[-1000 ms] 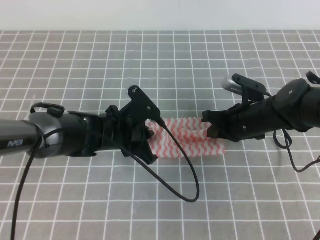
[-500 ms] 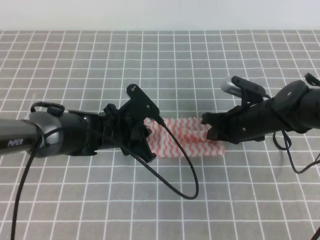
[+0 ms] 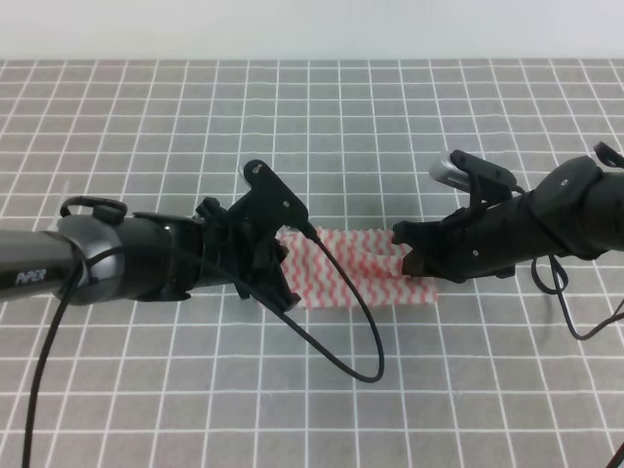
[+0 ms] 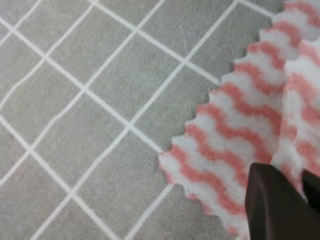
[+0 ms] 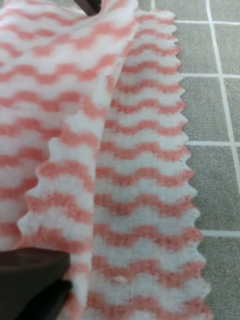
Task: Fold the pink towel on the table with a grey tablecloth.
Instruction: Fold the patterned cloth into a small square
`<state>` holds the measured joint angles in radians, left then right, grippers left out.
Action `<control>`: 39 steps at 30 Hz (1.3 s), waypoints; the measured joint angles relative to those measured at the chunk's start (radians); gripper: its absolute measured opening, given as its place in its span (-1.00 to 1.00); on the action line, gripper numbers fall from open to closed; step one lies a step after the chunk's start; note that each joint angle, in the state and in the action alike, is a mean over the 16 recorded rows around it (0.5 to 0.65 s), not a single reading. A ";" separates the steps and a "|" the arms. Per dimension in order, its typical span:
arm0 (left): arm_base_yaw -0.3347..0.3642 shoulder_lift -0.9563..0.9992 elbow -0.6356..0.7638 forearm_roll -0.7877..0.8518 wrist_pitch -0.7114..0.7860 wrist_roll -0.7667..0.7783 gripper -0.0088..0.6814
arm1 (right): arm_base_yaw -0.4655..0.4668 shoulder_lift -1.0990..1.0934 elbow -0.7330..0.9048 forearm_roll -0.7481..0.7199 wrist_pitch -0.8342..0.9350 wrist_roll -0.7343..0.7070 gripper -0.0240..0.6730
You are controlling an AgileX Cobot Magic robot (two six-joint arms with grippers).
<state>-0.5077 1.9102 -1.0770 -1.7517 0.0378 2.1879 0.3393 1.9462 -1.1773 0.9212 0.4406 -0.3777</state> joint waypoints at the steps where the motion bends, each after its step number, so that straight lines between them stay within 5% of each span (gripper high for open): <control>1: 0.000 0.000 -0.001 0.000 -0.004 0.004 -0.98 | 0.000 0.000 0.000 0.000 0.000 0.000 -0.97; 28: 0.000 0.000 -0.011 -0.002 -0.039 0.089 -0.97 | 0.000 -0.001 0.000 0.000 0.001 0.001 -0.97; 39: 0.000 0.000 -0.012 0.003 -0.028 0.100 -0.60 | -0.001 -0.004 0.000 0.001 0.002 0.001 -0.97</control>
<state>-0.5078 1.9107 -1.0889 -1.7490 0.0094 2.2883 0.3384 1.9426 -1.1771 0.9222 0.4427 -0.3763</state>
